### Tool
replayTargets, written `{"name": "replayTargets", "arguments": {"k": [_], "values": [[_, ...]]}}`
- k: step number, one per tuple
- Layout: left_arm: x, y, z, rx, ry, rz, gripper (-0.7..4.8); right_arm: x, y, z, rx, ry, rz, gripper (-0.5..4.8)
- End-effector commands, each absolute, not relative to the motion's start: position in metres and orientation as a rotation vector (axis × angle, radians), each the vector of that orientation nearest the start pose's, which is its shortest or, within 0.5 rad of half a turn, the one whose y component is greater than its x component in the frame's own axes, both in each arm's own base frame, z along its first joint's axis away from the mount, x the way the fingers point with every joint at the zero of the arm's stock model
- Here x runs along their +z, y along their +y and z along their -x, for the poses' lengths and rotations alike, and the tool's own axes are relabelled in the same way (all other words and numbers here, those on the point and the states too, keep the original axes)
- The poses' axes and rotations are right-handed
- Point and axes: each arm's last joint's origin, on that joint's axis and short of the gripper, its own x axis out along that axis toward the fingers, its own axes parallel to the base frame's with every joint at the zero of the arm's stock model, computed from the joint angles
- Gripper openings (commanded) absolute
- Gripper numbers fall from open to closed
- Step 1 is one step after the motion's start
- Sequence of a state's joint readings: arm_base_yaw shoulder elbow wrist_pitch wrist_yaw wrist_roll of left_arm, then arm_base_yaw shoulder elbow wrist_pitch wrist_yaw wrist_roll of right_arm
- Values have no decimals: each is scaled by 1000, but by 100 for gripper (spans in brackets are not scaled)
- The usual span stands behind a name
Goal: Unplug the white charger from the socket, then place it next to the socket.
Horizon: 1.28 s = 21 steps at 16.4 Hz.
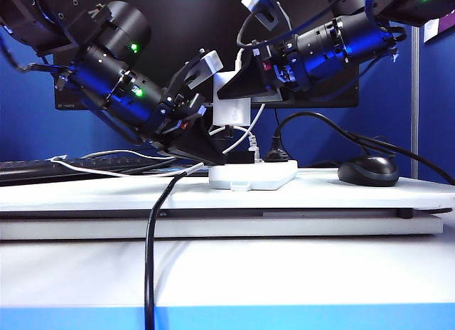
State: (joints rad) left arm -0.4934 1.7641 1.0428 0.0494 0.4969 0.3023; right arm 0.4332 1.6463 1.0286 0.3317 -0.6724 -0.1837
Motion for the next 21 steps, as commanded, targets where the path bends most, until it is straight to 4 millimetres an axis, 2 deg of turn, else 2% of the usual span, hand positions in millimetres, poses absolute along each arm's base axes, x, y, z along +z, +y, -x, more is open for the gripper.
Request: {"name": "replayTargets", "arguments": {"k": [1, 3, 5, 10, 15, 21], "values": [[171, -181, -304, -1021, 741, -284, -5, 278, 172, -317, 1181, 17, 141, 30], [183, -179, -301, -1019, 705, -284, -5, 277, 171, -316, 1181, 36, 138, 30], [204, -176, -296, -1009, 644, -288, -5, 279, 168, -315, 1156, 53, 141, 30], [244, -167, -282, -961, 529, -305, -5, 290, 145, -314, 1079, 85, 143, 29], [274, -161, -271, -953, 445, -297, -5, 288, 129, -311, 1046, 183, 156, 20], [317, -158, -268, -921, 345, -286, -5, 285, 116, -300, 1006, 323, 177, 20]]}}
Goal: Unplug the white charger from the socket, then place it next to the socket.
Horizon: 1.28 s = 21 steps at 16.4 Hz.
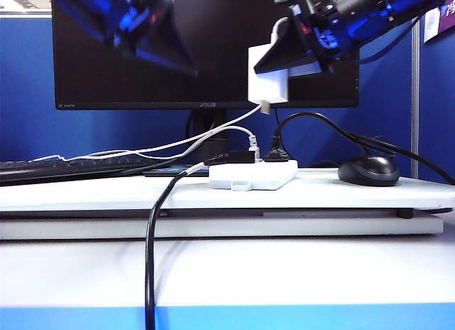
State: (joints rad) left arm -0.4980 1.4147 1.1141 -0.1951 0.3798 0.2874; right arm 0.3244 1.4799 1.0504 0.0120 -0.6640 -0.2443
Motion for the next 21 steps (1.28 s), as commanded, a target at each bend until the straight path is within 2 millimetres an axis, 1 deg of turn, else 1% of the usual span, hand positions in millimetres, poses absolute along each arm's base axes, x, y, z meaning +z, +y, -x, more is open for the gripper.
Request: {"name": "replayTargets", "arguments": {"k": [1, 3, 5, 7, 9, 12, 13, 15, 16, 18, 21], "values": [[320, -157, -267, -920, 332, -285, -5, 283, 115, -298, 1004, 348, 190, 20], [324, -157, -266, -919, 326, -285, -5, 280, 108, -296, 991, 414, 179, 20], [325, -155, -265, -913, 326, -286, -5, 275, 105, -292, 982, 492, 164, 8], [325, -155, -265, -914, 331, -285, -5, 273, 101, -291, 976, 536, 144, 2], [324, -155, -264, -914, 338, -286, -5, 271, 100, -290, 960, 584, 74, -1], [324, -155, -264, -915, 338, -286, -5, 271, 98, -292, 933, 604, 28, -1], [324, -155, -264, -915, 338, -286, -5, 270, 95, -293, 916, 622, 3, -1], [324, -155, -264, -915, 342, -285, -5, 258, 87, -303, 855, 703, -120, -1], [324, -155, -264, -915, 345, -283, -5, 254, 86, -306, 857, 726, -168, -1], [324, -155, -264, -915, 345, -283, -5, 249, 88, -310, 892, 753, -236, -1], [324, -155, -264, -915, 345, -283, -5, 242, 90, -317, 867, 785, -337, -1]]}}
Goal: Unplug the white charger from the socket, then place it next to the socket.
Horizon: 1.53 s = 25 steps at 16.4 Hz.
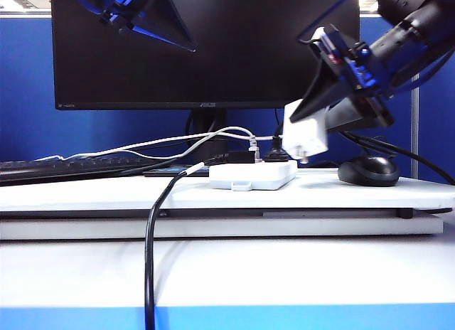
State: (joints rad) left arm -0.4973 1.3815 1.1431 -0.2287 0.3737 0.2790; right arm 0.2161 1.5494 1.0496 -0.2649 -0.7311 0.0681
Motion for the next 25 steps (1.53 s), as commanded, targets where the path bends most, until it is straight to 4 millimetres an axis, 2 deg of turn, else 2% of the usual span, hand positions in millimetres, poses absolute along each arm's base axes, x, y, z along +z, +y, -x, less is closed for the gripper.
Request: {"name": "replayTargets", "arguments": {"k": [1, 5, 10, 11, 12, 13, 15, 17, 19, 25], "values": [[324, -155, -264, -915, 346, -283, -5, 241, 90, -319, 856, 788, -346, -1], [324, -155, -264, -915, 346, -283, -5, 232, 89, -324, 746, 830, -379, -1], [323, -155, -264, -915, 347, -283, -5, 224, 89, -327, 726, 861, -381, 0], [323, -155, -264, -915, 347, -283, -5, 222, 89, -327, 727, 866, -383, 17], [323, -155, -264, -915, 347, -283, -5, 222, 89, -327, 725, 869, -382, 88], [323, -155, -264, -915, 347, -283, -5, 222, 90, -327, 727, 868, -382, 185], [323, -155, -264, -916, 347, -283, -5, 222, 89, -327, 726, 873, -384, 287], [323, -155, -264, -916, 352, -283, -5, 221, 89, -327, 724, 880, -385, 289], [323, -155, -264, -916, 354, -283, -5, 222, 89, -326, 724, 877, -385, 317], [323, -155, -264, -921, 353, -282, -5, 231, 88, -323, 753, 824, -321, 319]]}}
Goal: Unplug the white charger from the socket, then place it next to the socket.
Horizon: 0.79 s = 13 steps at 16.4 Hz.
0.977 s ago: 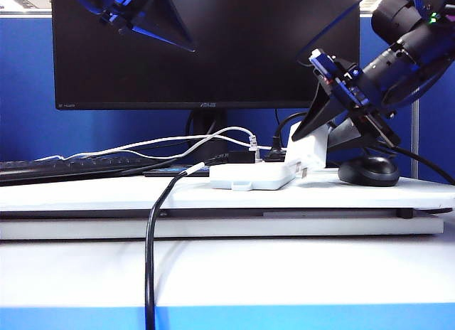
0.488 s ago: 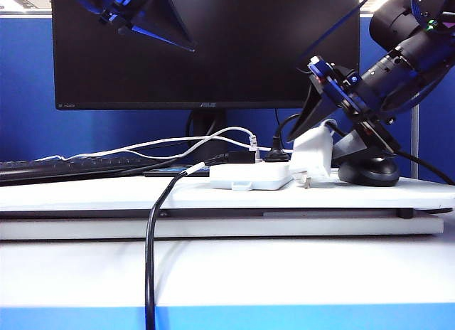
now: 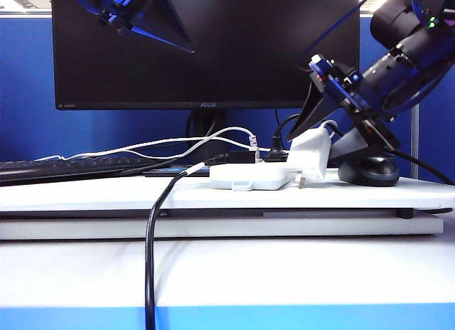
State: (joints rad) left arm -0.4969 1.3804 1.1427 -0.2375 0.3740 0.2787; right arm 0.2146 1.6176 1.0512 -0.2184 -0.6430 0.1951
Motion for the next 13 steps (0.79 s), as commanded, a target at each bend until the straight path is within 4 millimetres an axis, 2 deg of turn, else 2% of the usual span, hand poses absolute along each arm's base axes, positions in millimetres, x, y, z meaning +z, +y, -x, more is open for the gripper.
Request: {"name": "replayTargets", "arguments": {"k": [1, 13], "values": [[323, -155, -264, -921, 353, -282, -5, 234, 88, -322, 753, 818, -320, 319], [325, -155, -263, -923, 346, -281, -5, 265, 81, -307, 627, 827, -191, 319]]}}
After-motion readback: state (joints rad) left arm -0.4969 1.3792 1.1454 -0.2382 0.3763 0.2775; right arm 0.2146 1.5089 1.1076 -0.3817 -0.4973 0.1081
